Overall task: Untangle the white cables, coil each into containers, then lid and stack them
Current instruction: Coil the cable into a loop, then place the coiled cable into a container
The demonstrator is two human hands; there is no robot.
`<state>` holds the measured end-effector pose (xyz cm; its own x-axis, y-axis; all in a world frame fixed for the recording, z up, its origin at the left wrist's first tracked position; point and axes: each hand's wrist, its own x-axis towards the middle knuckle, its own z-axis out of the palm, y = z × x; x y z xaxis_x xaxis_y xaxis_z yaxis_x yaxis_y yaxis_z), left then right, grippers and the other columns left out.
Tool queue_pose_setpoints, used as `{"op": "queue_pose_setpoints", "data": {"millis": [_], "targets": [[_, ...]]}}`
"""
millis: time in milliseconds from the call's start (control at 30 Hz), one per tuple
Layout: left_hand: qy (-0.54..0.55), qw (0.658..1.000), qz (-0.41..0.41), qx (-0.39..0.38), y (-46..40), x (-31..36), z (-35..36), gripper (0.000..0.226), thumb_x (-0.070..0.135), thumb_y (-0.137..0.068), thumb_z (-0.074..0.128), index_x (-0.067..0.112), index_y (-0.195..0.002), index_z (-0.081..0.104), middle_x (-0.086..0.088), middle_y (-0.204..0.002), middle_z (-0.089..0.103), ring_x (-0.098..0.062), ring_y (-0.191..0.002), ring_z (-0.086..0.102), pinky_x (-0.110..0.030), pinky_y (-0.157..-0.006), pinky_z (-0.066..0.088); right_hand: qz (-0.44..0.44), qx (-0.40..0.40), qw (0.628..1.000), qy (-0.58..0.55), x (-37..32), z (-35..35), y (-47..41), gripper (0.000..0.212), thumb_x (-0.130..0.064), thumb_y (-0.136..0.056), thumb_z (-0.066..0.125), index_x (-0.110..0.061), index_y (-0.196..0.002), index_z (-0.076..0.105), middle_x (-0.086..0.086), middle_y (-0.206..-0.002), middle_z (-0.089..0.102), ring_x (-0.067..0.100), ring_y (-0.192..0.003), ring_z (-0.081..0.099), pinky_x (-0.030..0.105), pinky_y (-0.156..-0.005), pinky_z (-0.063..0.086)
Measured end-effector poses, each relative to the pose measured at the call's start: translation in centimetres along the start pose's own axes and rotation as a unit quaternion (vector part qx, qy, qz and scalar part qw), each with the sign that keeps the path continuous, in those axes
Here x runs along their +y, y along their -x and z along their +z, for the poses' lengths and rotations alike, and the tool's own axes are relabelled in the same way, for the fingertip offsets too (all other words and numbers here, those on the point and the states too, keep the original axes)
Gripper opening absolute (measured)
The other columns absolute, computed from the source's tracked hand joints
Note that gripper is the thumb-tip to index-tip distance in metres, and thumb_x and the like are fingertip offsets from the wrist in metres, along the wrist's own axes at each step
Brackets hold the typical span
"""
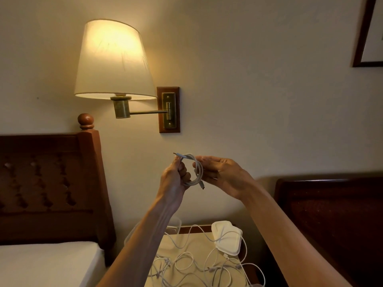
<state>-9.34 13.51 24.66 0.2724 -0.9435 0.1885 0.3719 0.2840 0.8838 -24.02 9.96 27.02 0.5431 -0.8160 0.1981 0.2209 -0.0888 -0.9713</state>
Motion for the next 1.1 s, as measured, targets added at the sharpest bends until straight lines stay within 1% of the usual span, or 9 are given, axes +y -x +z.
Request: {"op": "queue_pose_setpoints", "data": {"millis": [167, 233, 300, 467, 567, 700, 767, 867, 1100], "targets": [[0.003, 0.999, -0.012, -0.045, 0.3, -0.6, -0.6, 0.035, 0.036, -0.1, 0.045, 0.01, -0.083, 0.06, -0.001, -0.066, 0.048, -0.013, -0.058, 0.049, -0.03, -0.067, 0.043, -0.014, 0.023, 0.999, -0.04, 1.1, -0.7, 0.0, 0.023, -0.004, -0.097, 0.051, -0.009, -0.105, 0.071, 0.01, -0.091, 0.072, 0.021, -0.087, 0.07, 0.031, -0.082, 0.058], [-0.007, 0.997, -0.026, -0.077, 0.6, -1.1, -1.2, 0.044, 0.039, -0.1, 0.043, 0.002, -0.103, 0.066, -0.012, -0.088, 0.07, -0.024, -0.081, 0.067, -0.037, -0.081, 0.051, -0.018, 0.029, 0.999, -0.037, 1.9, -1.2, 0.3, 0.023, -0.006, -0.097, 0.05, -0.01, -0.106, 0.071, 0.01, -0.093, 0.073, 0.022, -0.091, 0.07, 0.033, -0.084, 0.057], [-0.036, 0.995, -0.044, -0.085, 1.0, -2.2, -2.1, 0.049, 0.041, -0.099, 0.042, 0.0, -0.116, 0.063, -0.017, -0.108, 0.071, -0.03, -0.1, 0.066, -0.042, -0.091, 0.047, -0.014, 0.043, 0.997, -0.057, 3.0, -1.7, 0.9, 0.022, -0.005, -0.096, 0.051, -0.008, -0.104, 0.071, 0.01, -0.089, 0.073, 0.022, -0.087, 0.07, 0.033, -0.083, 0.057], [-0.134, 0.988, -0.077, 0.025, 4.3, -9.8, -5.6, 0.031, 0.032, -0.101, 0.045, 0.012, -0.11, 0.066, -0.01, -0.104, 0.072, -0.024, -0.093, 0.066, -0.037, -0.082, 0.051, 0.025, 0.124, 0.99, -0.068, 8.5, -3.3, 4.1, 0.017, -0.002, -0.092, 0.058, -0.005, -0.103, 0.071, 0.013, -0.083, 0.073, 0.022, -0.081, 0.071, 0.031, -0.073, 0.057], [-0.356, 0.934, -0.034, 0.015, 8.1, -17.3, -9.3, 0.024, 0.027, -0.1, 0.049, 0.021, -0.091, 0.071, 0.004, -0.096, 0.073, -0.015, -0.091, 0.068, -0.036, -0.082, 0.052, 0.018, 0.168, 0.985, 0.038, 14.4, -3.9, 7.2, 0.016, -0.004, -0.09, 0.065, -0.01, -0.102, 0.073, 0.009, -0.081, 0.075, 0.019, -0.076, 0.071, 0.028, -0.069, 0.055], [-0.548, 0.835, 0.017, -0.042, 12.9, -26.2, -14.4, 0.022, 0.019, -0.096, 0.056, 0.012, -0.108, 0.073, -0.001, -0.114, 0.068, -0.019, -0.108, 0.063, -0.024, -0.09, 0.045, -0.062, 0.205, 0.925, 0.313, 22.6, -2.8, 12.7, 0.018, -0.013, -0.085, 0.074, -0.024, -0.098, 0.076, -0.011, -0.084, 0.075, 0.002, -0.079, 0.07, 0.019, -0.072, 0.054], [-0.596, 0.796, 0.037, -0.098, 14.4, -29.3, -16.3, 0.032, 0.024, -0.095, 0.049, 0.014, -0.119, 0.068, -0.005, -0.128, 0.06, -0.023, -0.117, 0.058, -0.027, -0.097, 0.043, -0.109, 0.163, 0.867, 0.459, 26.8, -2.4, 15.5, 0.02, -0.015, -0.086, 0.071, -0.018, -0.105, 0.076, -0.007, -0.095, 0.074, 0.004, -0.087, 0.067, 0.019, -0.077, 0.052], [-0.634, 0.756, 0.059, -0.149, 15.6, -31.7, -17.7, 0.041, 0.03, -0.092, 0.04, 0.016, -0.124, 0.061, -0.004, -0.144, 0.049, -0.024, -0.128, 0.047, -0.038, -0.098, 0.046, -0.075, 0.075, 0.796, 0.595, 32.3, -2.4, 18.9, 0.028, -0.021, -0.083, 0.066, -0.021, -0.112, 0.068, -0.005, -0.102, 0.069, 0.014, -0.089, 0.066, 0.03, -0.072, 0.056], [-0.673, 0.719, -0.017, -0.172, 16.9, -33.2, -19.0, 0.037, 0.029, -0.096, 0.047, 0.018, -0.129, 0.059, -0.009, -0.144, 0.049, -0.034, -0.138, 0.038, -0.051, -0.107, 0.036, 0.019, 0.06, 0.76, 0.647, 35.1, -2.7, 20.5, 0.028, -0.015, -0.072, 0.079, -0.026, -0.095, 0.067, -0.009, -0.079, 0.064, 0.014, -0.079, 0.063, 0.028, -0.055, 0.051]]}}
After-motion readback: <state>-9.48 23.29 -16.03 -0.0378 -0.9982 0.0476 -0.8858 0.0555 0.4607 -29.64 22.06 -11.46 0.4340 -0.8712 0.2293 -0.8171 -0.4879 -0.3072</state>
